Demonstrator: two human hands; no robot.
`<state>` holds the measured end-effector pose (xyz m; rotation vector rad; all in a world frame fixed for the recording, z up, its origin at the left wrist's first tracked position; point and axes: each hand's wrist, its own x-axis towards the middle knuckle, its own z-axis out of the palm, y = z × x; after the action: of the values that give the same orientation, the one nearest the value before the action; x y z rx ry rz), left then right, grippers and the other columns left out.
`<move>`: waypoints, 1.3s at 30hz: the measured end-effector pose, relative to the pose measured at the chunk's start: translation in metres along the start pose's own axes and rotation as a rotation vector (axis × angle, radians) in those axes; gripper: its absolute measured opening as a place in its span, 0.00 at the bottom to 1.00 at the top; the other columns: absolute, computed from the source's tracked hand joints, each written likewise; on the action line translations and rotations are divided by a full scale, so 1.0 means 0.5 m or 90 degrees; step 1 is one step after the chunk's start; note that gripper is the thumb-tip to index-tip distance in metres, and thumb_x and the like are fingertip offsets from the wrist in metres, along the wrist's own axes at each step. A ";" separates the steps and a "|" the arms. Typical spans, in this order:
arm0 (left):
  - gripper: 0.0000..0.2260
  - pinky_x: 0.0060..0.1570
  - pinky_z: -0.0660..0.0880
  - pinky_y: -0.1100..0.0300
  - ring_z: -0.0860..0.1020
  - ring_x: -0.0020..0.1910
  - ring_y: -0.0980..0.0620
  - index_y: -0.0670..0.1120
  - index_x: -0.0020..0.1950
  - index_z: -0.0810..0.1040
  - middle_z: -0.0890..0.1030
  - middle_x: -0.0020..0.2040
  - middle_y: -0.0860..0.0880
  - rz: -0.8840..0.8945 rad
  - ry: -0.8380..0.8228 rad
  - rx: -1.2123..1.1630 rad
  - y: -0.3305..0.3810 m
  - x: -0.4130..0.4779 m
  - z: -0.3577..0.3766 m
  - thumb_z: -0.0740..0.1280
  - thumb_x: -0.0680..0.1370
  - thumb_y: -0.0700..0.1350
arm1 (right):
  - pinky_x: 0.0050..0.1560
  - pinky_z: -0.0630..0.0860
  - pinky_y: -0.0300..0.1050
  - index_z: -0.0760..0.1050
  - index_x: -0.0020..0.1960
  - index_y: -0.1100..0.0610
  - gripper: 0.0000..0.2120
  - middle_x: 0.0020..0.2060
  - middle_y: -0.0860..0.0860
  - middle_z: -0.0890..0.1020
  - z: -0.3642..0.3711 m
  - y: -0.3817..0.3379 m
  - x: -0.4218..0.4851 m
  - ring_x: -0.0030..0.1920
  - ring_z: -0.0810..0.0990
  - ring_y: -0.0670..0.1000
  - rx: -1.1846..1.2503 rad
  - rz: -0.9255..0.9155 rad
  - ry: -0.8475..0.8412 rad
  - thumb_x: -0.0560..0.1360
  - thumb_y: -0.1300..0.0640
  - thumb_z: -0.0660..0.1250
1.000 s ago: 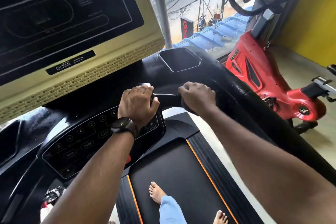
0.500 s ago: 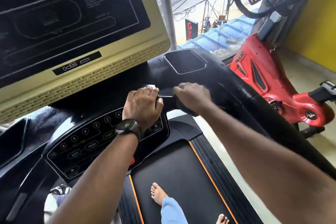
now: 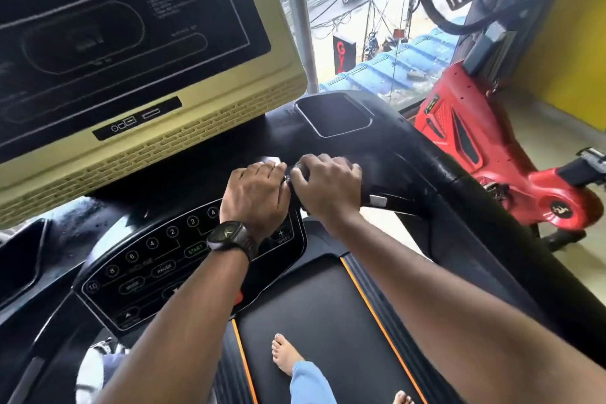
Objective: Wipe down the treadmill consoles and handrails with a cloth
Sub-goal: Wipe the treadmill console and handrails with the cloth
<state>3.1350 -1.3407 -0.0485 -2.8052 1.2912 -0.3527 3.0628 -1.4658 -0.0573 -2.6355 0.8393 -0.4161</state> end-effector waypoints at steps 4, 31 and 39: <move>0.24 0.60 0.72 0.48 0.78 0.62 0.47 0.47 0.67 0.78 0.81 0.64 0.48 -0.008 -0.003 -0.009 0.005 0.001 -0.005 0.49 0.81 0.54 | 0.56 0.72 0.52 0.82 0.51 0.46 0.20 0.52 0.51 0.85 -0.021 0.013 0.056 0.56 0.81 0.58 0.082 0.013 -0.153 0.76 0.36 0.57; 0.22 0.60 0.72 0.47 0.78 0.62 0.47 0.47 0.68 0.76 0.80 0.66 0.49 -0.003 -0.017 -0.010 0.000 0.001 -0.004 0.51 0.81 0.54 | 0.58 0.71 0.57 0.77 0.65 0.43 0.22 0.57 0.45 0.83 0.040 0.061 -0.030 0.59 0.79 0.55 0.061 -0.035 0.141 0.75 0.39 0.59; 0.23 0.61 0.71 0.47 0.78 0.63 0.47 0.48 0.68 0.76 0.79 0.66 0.49 -0.003 -0.013 -0.020 0.001 0.003 -0.003 0.51 0.81 0.54 | 0.57 0.70 0.55 0.77 0.63 0.41 0.23 0.56 0.45 0.83 0.013 0.074 -0.005 0.58 0.79 0.56 0.089 -0.029 0.048 0.72 0.38 0.57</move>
<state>3.1353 -1.3419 -0.0468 -2.8295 1.2982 -0.3055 3.0447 -1.4913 -0.0784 -2.5268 0.7444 -0.5676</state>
